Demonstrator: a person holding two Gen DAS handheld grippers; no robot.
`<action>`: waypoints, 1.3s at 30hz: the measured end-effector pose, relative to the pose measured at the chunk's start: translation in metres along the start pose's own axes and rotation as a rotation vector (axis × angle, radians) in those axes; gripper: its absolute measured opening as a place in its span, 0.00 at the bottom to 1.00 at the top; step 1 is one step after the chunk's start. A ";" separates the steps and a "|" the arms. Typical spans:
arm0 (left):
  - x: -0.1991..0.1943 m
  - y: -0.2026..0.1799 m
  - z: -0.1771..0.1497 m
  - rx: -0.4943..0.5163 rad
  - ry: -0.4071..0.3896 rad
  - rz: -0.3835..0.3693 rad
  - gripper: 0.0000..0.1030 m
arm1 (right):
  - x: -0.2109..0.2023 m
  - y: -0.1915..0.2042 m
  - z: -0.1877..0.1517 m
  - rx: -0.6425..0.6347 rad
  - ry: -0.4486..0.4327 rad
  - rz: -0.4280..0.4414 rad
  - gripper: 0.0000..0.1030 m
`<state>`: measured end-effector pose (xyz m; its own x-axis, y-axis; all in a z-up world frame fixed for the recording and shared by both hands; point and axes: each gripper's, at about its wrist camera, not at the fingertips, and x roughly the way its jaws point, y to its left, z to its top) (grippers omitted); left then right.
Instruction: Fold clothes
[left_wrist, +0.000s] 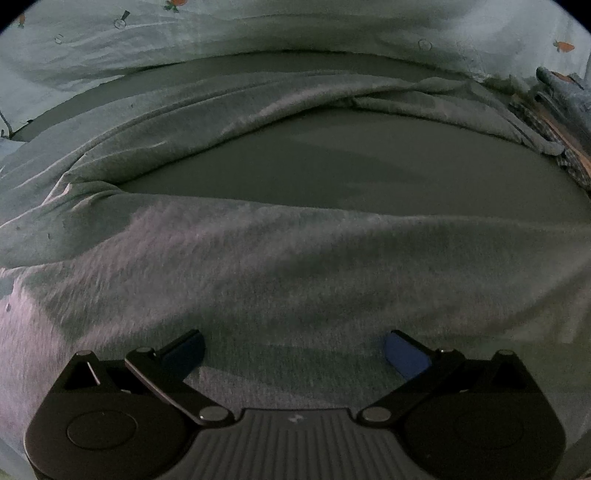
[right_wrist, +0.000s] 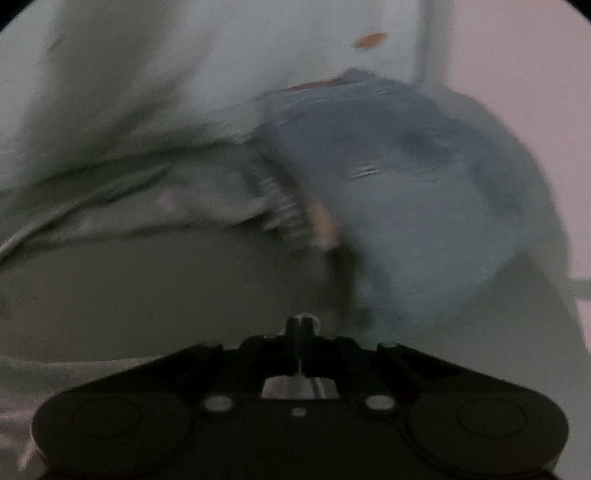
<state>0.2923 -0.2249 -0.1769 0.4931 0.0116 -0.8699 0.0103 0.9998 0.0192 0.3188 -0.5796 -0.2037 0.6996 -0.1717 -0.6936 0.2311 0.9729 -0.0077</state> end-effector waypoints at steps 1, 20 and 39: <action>0.000 0.000 0.000 -0.004 -0.003 0.002 1.00 | 0.001 -0.009 0.003 0.029 -0.004 -0.017 0.01; -0.002 -0.001 -0.002 -0.023 -0.021 0.015 1.00 | -0.071 -0.057 -0.103 0.541 0.247 -0.153 0.64; 0.001 0.003 0.008 -0.006 0.048 0.000 1.00 | -0.064 0.011 -0.125 0.052 0.164 -0.384 0.06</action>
<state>0.2996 -0.2222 -0.1733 0.4506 0.0124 -0.8926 0.0048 0.9999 0.0163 0.1925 -0.5388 -0.2493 0.4399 -0.4893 -0.7531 0.4909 0.8332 -0.2546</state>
